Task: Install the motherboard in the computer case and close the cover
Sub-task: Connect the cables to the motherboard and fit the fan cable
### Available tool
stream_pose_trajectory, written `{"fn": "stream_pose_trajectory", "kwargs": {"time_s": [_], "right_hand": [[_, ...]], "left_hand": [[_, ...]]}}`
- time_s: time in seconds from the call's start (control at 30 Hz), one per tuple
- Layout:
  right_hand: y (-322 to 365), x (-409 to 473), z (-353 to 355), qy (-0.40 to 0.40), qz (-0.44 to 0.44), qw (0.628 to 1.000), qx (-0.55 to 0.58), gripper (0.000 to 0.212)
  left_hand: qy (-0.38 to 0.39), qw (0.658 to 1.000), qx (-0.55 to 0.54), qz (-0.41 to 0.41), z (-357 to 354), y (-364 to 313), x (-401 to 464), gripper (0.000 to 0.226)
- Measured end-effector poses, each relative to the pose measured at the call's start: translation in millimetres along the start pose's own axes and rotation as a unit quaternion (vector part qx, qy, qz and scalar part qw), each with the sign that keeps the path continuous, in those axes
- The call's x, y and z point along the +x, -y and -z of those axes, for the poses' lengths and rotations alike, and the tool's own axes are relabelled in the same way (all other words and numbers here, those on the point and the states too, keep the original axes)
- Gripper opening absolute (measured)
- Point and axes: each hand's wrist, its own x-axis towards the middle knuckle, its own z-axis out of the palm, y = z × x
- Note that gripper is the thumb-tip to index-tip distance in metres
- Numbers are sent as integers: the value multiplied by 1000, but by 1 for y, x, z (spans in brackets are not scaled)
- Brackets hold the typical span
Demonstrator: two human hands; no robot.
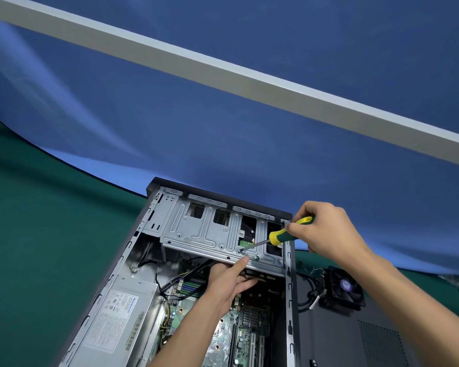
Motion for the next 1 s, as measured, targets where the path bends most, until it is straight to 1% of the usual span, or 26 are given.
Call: {"fn": "stream_pose_trajectory", "kwargs": {"time_s": [0.1,0.17,0.23,0.3,0.37,0.5,0.67,0.73,0.77,0.8,0.87,0.9,0.93,0.97,1.0], "right_hand": [[16,2,1,20,29,998,-49,12],[29,4,2,44,47,995,-72,11],[41,7,3,70,58,992,-82,18],[50,8,4,88,67,990,-86,25],[55,8,2,83,82,989,-95,24],[60,5,-2,47,118,979,-159,3],[66,10,-5,38,99,970,-217,16],[67,11,-5,26,81,964,-250,25],[69,10,-4,36,73,961,-266,29],[70,10,0,64,66,958,-272,27],[73,10,7,138,58,960,-238,19],[74,9,8,158,58,963,-211,21],[73,8,7,154,63,967,-195,20],[72,7,4,131,66,970,-193,18],[72,5,1,91,70,971,-209,22]], "left_hand": [[14,1000,-8,0,1,2,1,26],[-4,1000,-2,-1,1,3,3,31],[-22,1000,13,2,0,3,3,33],[-24,999,22,3,-1,4,2,32],[-21,1000,20,1,-1,3,1,32],[-23,1000,16,1,-1,1,-3,38],[-28,1000,14,2,-3,-1,-4,36],[-30,999,15,1,-3,-2,-5,35],[-31,999,16,1,-3,-1,-5,35],[-31,999,16,0,-3,-1,-5,36],[-30,999,15,-1,-2,-1,-6,38],[-28,999,14,-1,-2,0,-6,38],[-28,1000,13,-3,-2,0,-6,38],[-28,1000,13,-4,-2,0,-6,36],[-28,999,14,-5,-3,0,-7,33]]}}
